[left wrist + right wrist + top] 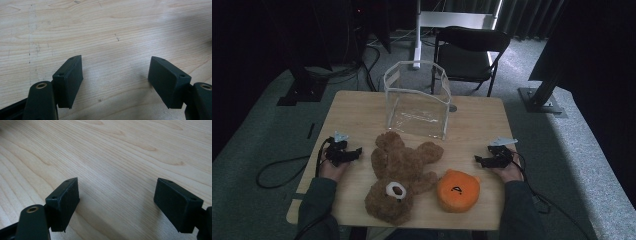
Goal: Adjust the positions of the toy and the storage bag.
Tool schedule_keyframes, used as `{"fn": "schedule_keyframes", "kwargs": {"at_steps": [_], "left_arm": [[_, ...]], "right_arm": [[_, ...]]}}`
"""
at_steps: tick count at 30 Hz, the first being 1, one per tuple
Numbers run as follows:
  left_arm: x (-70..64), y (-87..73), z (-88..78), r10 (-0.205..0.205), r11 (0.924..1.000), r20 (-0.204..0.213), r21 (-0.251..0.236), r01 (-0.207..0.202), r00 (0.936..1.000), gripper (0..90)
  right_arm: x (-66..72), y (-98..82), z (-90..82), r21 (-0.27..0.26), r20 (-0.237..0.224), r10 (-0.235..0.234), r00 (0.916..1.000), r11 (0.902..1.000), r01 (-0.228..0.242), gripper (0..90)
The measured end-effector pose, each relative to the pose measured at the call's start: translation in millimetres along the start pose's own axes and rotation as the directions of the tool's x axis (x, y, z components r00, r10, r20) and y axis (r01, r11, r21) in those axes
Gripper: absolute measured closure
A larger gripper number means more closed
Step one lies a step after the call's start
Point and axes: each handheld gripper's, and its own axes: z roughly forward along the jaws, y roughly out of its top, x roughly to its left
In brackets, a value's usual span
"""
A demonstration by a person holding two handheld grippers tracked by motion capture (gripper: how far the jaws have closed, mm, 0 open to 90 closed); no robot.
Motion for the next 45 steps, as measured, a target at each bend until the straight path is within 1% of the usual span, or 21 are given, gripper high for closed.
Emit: {"fn": "schedule_keyframes", "kwargs": {"at_steps": [3, 5, 9, 12, 15, 17, 19, 23, 30, 33, 37, 41, 45], "left_arm": [[0.5, -0.1, -0.2, -0.001, 1.0000, 0.002, -0.001, 0.001, 1.0000, 28.5], [0.6, -0.1, -0.2, -0.003, 1.0000, 0.004, -0.001, 0.003, 1.0000, 28.6], [0.3, -0.1, -0.3, 0.002, 1.0000, 0.002, 0.001, -0.002, 1.0000, 28.6], [0.4, -0.2, -0.5, 0.001, 1.0000, 0.002, 0.001, -0.001, 1.0000, 28.6], [0.5, -0.2, -0.5, 0.001, 1.0000, 0.003, 0.001, -0.001, 1.0000, 28.5], [0.4, -0.3, -0.6, 0.003, 1.0000, 0.002, 0.002, -0.003, 1.0000, 28.5], [0.2, -0.3, -0.5, 0.004, 1.0000, 0.001, 0.001, -0.004, 1.0000, 28.5], [0.0, -0.3, -0.4, 0.005, 1.0000, -0.001, 0.001, -0.005, 1.0000, 28.6], [-0.5, -0.3, -0.4, 0.008, 1.0000, -0.003, 0.002, -0.008, 1.0000, 28.6], [-0.4, -0.3, -0.4, 0.007, 1.0000, -0.002, 0.003, -0.007, 1.0000, 28.5], [-0.3, -0.4, -0.5, 0.007, 1.0000, -0.001, 0.002, -0.007, 1.0000, 28.5], [-0.4, -0.4, -0.5, 0.010, 0.9999, -0.003, 0.003, -0.010, 0.9999, 28.5], [-0.6, -0.6, -0.7, 0.013, 0.9999, -0.003, 0.003, -0.013, 0.9999, 28.5]], "right_arm": [[0.1, 1.2, -2.0, 0.011, 0.007, 0.002, 1.0000, 0.9999, -0.002, 25.8], [1.6, 2.5, -4.2, 0.016, 0.010, -0.010, 0.9999, 0.9998, 0.010, 25.9], [5.8, 8.0, -8.5, 0.007, -0.003, -0.027, 0.9996, 0.9996, 0.027, 26.3], [9.3, 11.9, -11.7, 0.005, -0.025, -0.045, 0.9987, 0.9990, 0.045, 29.9], [12.2, 15.5, -16.7, -0.002, -0.029, -0.050, 0.9983, 0.9988, 0.050, 30.8], [12.8, 17.7, -21.5, -0.015, -0.038, -0.050, 0.9980, 0.9987, 0.049, 31.4], [13.9, 20.1, -27.3, -0.030, -0.037, -0.053, 0.9979, 0.9982, 0.052, 31.5], [16.3, 23.6, -37.3, -0.053, -0.051, -0.063, 0.9967, 0.9968, 0.061, 31.5], [20.2, 29.9, -44.6, -0.070, -0.063, -0.066, 0.9958, 0.9957, 0.062, 31.6], [23.4, 32.6, -49.5, -0.072, -0.064, -0.084, 0.9944, 0.9942, 0.080, 31.3], [28.3, 37.2, -59.7, -0.095, -0.060, -0.106, 0.9926, 0.9905, 0.100, 30.3], [34.1, 40.8, -69.6, -0.097, -0.066, -0.122, 0.9903, 0.9886, 0.115, 29.3], [40.4, 45.0, -78.0, -0.111, -0.059, -0.150, 0.9870, 0.9835, 0.143, 28.7]]}}
